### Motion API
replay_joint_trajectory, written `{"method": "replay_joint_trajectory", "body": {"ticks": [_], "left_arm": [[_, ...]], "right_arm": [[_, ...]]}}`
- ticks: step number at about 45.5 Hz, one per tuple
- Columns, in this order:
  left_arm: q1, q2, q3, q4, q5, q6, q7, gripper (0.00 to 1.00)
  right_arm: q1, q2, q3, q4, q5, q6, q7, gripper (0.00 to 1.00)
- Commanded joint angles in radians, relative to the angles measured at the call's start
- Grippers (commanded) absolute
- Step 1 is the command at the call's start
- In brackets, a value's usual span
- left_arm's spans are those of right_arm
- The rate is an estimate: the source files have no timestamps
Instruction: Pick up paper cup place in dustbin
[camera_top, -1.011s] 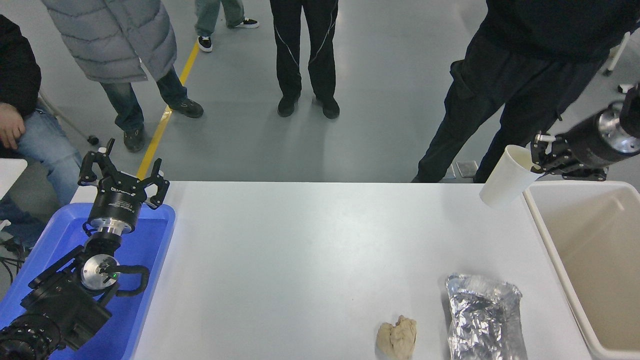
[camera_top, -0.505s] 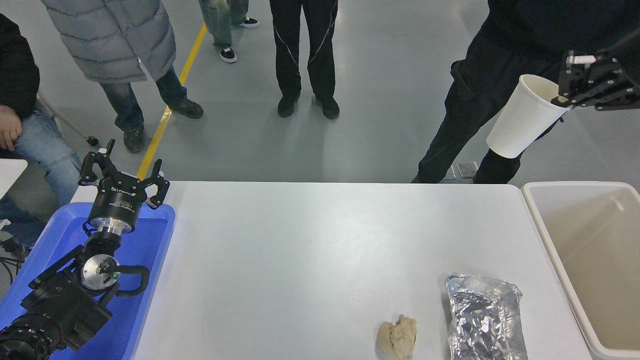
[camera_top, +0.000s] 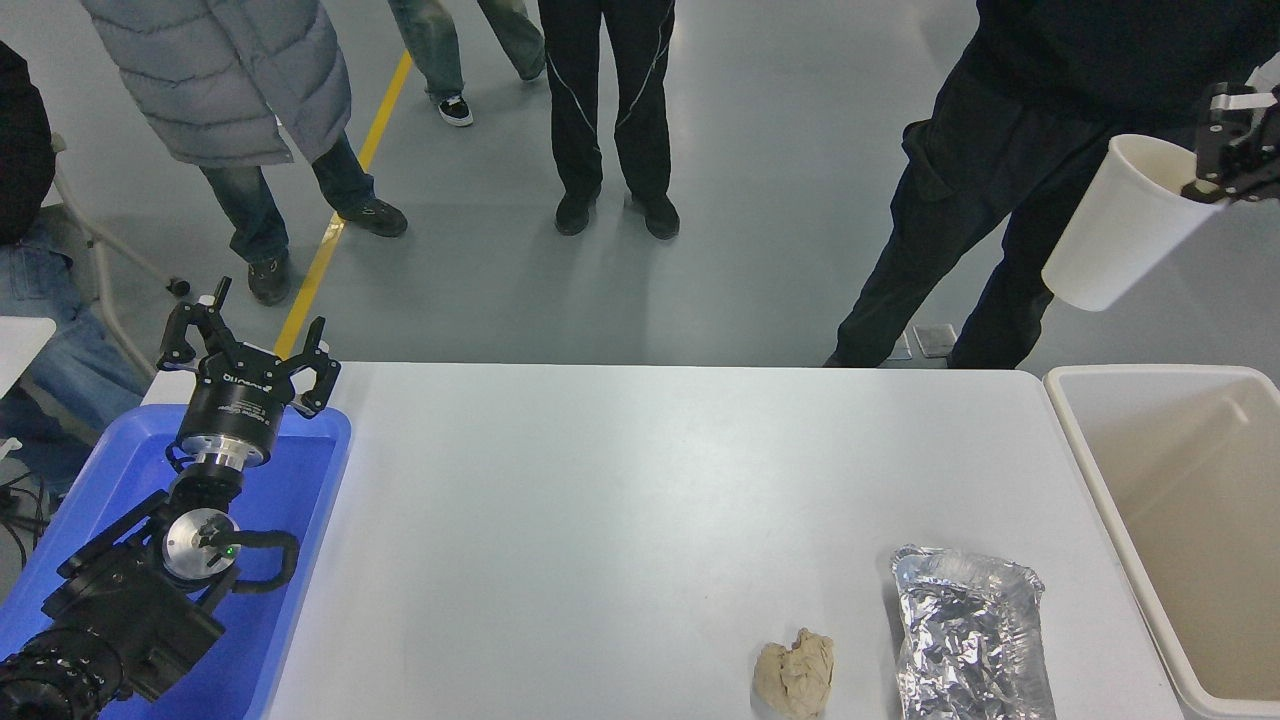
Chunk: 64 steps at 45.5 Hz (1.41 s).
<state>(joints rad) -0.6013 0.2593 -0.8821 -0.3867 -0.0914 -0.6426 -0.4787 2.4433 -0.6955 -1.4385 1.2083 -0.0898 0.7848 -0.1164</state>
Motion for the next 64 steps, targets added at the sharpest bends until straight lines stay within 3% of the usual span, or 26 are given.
{"method": "replay_joint_trajectory", "body": {"ticks": [1,6,15,33,47,60,64], "left_arm": [[0.0,0.0,0.0,0.0,-0.001,0.0,0.0,0.98],[0.0,0.0,0.0,0.0,0.001,0.0,0.0,0.98],[0.0,0.0,0.0,0.0,-0.001,0.0,0.0,0.98],[0.0,0.0,0.0,0.0,0.001,0.001,0.0,0.98],[0.0,0.0,0.0,0.0,-0.001,0.001,0.0,0.98],[0.0,0.0,0.0,0.0,-0.001,0.001,0.0,0.98],[0.0,0.0,0.0,0.0,0.001,0.001,0.0,0.98]], "right_arm": [[-0.108,-0.178,-0.091,-0.102,-0.085,-0.028,-0.003,0.0],[-0.243,-0.246,-0.073,-0.159,-0.094,-0.142,-0.002,0.0],[-0.585,-0.263,0.062,-0.262,-0.093,-0.389,-0.002,0.0],[-1.266,-0.248,0.574,-0.613,-0.073,-0.564,0.0,0.0],[-1.556,-0.084,0.816,-0.889,-0.071,-0.579,0.007,0.0],[-1.659,0.047,0.889,-0.987,-0.074,-0.665,0.015,0.0],[-1.673,0.065,0.886,-0.99,-0.074,-0.69,0.05,0.0]]}}
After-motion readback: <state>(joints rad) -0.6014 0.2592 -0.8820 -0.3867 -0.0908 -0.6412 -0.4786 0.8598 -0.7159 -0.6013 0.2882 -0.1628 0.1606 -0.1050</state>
